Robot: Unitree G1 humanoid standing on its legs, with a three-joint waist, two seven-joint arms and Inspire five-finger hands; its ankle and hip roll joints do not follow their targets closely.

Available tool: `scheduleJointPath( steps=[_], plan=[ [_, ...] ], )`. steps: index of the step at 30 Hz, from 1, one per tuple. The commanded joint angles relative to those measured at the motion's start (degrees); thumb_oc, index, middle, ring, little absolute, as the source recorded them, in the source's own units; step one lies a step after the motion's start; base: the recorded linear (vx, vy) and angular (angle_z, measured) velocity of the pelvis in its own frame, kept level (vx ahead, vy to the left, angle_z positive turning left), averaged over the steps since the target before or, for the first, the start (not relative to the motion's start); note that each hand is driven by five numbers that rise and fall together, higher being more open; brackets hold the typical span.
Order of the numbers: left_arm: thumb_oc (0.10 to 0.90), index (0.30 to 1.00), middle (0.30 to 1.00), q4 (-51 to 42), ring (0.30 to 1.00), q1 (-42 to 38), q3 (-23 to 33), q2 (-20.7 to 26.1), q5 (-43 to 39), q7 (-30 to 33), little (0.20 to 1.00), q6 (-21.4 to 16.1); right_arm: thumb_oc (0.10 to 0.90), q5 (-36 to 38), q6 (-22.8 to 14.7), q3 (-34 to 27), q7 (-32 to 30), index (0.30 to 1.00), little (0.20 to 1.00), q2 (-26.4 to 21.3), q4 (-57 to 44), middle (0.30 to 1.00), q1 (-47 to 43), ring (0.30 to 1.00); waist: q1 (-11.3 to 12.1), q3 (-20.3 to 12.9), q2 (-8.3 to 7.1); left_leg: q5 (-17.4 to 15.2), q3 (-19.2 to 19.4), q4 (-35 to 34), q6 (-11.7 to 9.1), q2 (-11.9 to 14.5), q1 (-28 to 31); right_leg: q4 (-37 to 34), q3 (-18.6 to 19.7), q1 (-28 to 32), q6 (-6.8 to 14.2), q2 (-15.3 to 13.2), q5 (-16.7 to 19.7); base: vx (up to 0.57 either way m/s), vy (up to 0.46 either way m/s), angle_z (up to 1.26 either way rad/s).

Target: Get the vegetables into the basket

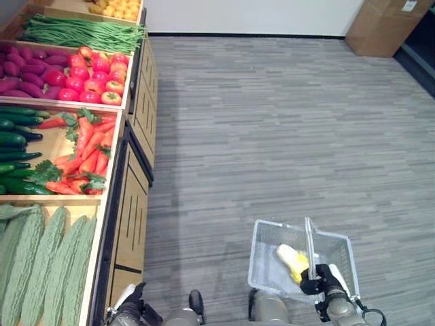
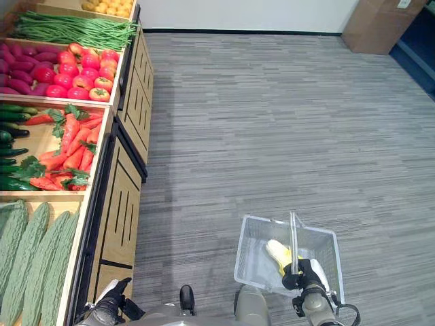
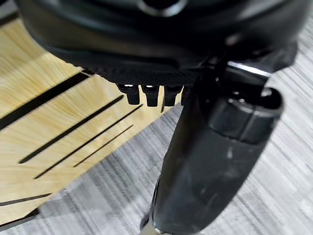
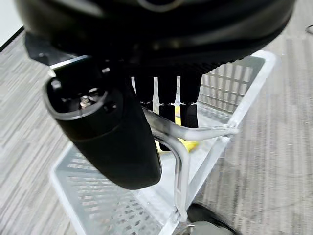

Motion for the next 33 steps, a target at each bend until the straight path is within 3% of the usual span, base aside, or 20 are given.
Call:
scheduleJointPath(
  steps=[1,6,12,13,25,33],
  plan=[
    [0.9,1.0,1.0,-0.18,1.0,-1.09,2.79,1.1,1.69,1.04,1.0,-0.54,0.4,-0.84,-2.19,1.36,-1.98,0.3,0.3,-6.04,-3.25,0.3,-0.65,0.3,-0.92,3.32,-0.19,-4.92,-2.84,5.09,-5.08,-0.08,2.88,-8.7,1.06,2.06,0.78,1.24,11.57,0.22,-0.066,0.25],
    [0.9,1.0,1.0,0.02,1.0,-1.04,3.22,0.4,1.38,0.89,1.0,-0.71,0.4,-1.57,-1.94,1.77,-1.58,0.3,0.3,-6.32,-5.04,0.3,0.4,0.3,-2.59,3.19,-0.31,-7.44,-5.11,6.81,-5.55,-1.07,5.93,-11.31,3.09,0.03,1.3,2.09,14.85,0.21,-0.089,0.35],
    [0.9,1.0,1.0,-0.09,1.0,0.06,3.11,-0.53,1.61,0.78,1.0,-0.35,0.4,-1.8,-1.98,2.12,-0.85,0.3,0.3,-7.18,-5.02,0.3,1.34,0.3,-2.08,1.73,0.36,-8.91,-6.54,10.3,-6.82,-0.23,7.25,-10.3,1.0,2.55,-0.48,3.28,13.84,0.17,-0.16,0.29],
    [0.9,1.0,1.0,-0.07,1.0,0.05,3.2,-0.92,0.79,0.81,1.0,-0.36,0.4,-1.6,-2.02,1.72,-0.8,0.3,0.3,-8.26,-5.97,0.3,1.68,0.3,-1.95,1.43,1.07,-8.28,-7.26,11.17,-7.96,1.21,7.58,-7.26,-0.51,2.51,-1.68,4.31,11.29,0.14,-0.181,0.27],
    [0.9,1.0,1.0,-0.17,1.0,-0.82,0.82,-2.39,1.08,0.84,1.0,0.01,0.4,-2.25,-2.01,1.42,-0.67,0.3,0.3,-8.94,-5.67,0.3,2.96,0.3,-2.66,-0.06,2.61,-5.58,-8.74,7.39,-9.55,3.76,9.3,-4.57,-2.92,1.3,-3.05,4.98,8.08,0.08,-0.092,0.2],
    [0.9,1.0,1.0,-0.49,1.0,-1.89,0.15,-1.51,1.82,1.53,1.0,0.22,0.4,-2.9,-2.34,1.91,-0.53,0.3,0.3,-10.08,-6.79,0.3,3.86,0.3,-3.26,-0.01,3.24,-0.55,-10.0,9.88,-11.95,6.73,7.79,-2.94,-3.44,1.49,-5.46,7.05,4.3,0.06,-0.119,0.06]
  ],
)
